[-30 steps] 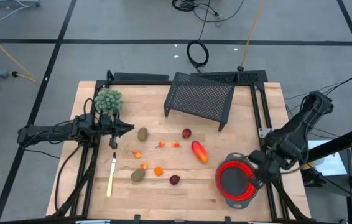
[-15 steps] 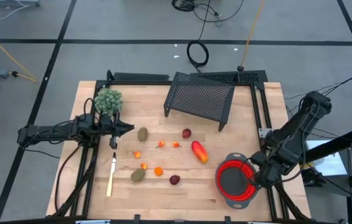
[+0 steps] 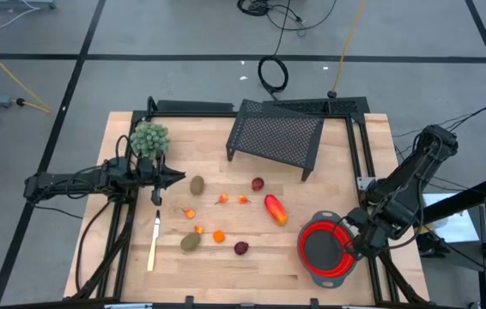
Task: Pick & Place Fruit
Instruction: Put the red strainer bowl on the shelf
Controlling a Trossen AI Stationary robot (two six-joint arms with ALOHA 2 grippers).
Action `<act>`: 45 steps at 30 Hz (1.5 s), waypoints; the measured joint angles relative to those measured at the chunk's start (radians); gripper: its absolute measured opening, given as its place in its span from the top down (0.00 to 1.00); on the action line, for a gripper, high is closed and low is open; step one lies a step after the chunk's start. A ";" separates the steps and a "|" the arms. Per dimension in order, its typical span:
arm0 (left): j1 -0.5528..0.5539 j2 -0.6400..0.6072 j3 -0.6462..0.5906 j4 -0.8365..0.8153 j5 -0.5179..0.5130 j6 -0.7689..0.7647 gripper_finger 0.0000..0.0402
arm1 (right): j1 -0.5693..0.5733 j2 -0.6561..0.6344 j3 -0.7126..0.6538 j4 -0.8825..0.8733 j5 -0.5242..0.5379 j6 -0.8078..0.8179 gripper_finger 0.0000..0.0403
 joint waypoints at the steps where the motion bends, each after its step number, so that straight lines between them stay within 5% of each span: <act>1: 0.000 0.000 0.000 0.000 0.000 0.000 0.94 | 0.000 0.000 0.000 0.000 0.033 0.000 0.61; 5: 0.000 0.000 0.000 0.000 0.000 0.000 0.94 | -0.001 0.000 0.000 -0.009 0.116 -0.008 0.51; 15: 0.000 0.000 0.000 0.000 0.000 0.000 0.94 | -0.001 0.000 -0.017 -0.026 0.119 -0.026 0.39; 36: 0.000 0.000 0.000 0.000 0.000 0.002 0.94 | -0.007 0.001 -0.316 0.417 0.015 0.052 0.43; 45: 0.000 0.000 0.000 0.000 0.000 0.002 0.94 | -0.007 0.001 -0.323 0.421 0.018 0.053 0.58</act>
